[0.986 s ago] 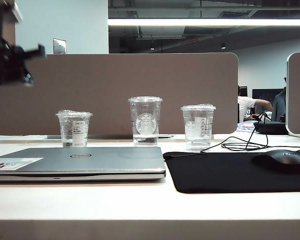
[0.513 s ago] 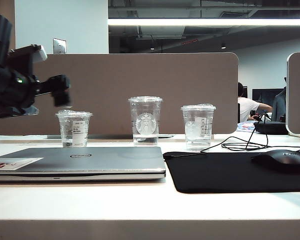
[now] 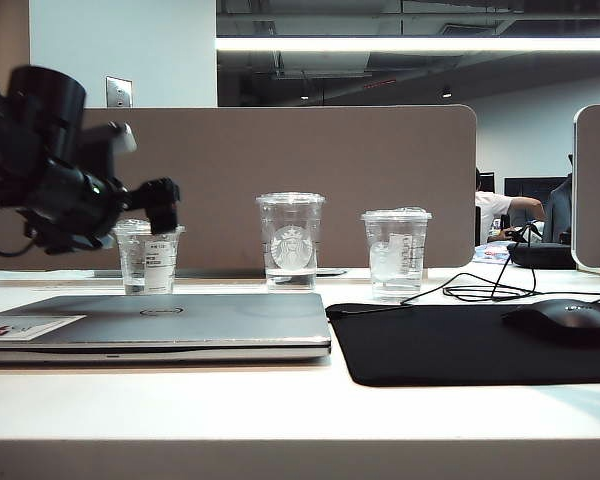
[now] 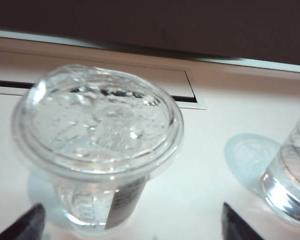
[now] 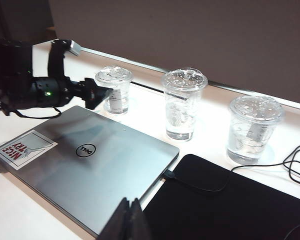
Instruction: Pick up the coffee cup on the left and place it on the left side of the laptop.
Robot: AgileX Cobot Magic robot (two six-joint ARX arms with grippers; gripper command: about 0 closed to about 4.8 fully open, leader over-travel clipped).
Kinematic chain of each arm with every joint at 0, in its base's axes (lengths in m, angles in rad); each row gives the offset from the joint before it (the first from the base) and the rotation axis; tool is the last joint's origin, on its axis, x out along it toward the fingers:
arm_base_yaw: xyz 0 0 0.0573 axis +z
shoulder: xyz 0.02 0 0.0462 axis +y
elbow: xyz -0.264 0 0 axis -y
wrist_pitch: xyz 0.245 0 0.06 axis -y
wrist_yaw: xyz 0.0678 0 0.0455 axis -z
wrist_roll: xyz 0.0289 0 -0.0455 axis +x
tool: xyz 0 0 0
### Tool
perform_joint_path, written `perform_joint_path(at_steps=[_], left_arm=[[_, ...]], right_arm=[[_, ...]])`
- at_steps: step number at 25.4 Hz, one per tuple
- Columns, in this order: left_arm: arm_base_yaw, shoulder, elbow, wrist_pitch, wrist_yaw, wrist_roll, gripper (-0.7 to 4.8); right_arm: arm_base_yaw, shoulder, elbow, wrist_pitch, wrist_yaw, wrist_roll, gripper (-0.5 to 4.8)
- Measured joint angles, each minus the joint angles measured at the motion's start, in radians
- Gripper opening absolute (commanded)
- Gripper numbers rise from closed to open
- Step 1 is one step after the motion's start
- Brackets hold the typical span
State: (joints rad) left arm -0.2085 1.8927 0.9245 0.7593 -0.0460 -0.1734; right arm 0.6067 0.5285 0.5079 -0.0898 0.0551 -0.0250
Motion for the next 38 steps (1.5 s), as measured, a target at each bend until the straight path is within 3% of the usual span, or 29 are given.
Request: perform_joint_path(at_steps=[6,14,38], left_arm=[[0.000,0.126,0.089,-0.009,-0.058,0.000,4.79],[0.000,0.244,0.224,-0.010,-0.064,0.000,4.79],[0.004,0.392,0.406,0.023,-0.089,0.000,4.79]], right_arm=[[0.000,0.000,0.000,0.001,0.000,0.000,-0.03],[0.000,0.000,0.000,0.000,0.000,0.000,-0.03],[0.000,0.000,0.000,-0.006,0.000,0.000,-0.03]])
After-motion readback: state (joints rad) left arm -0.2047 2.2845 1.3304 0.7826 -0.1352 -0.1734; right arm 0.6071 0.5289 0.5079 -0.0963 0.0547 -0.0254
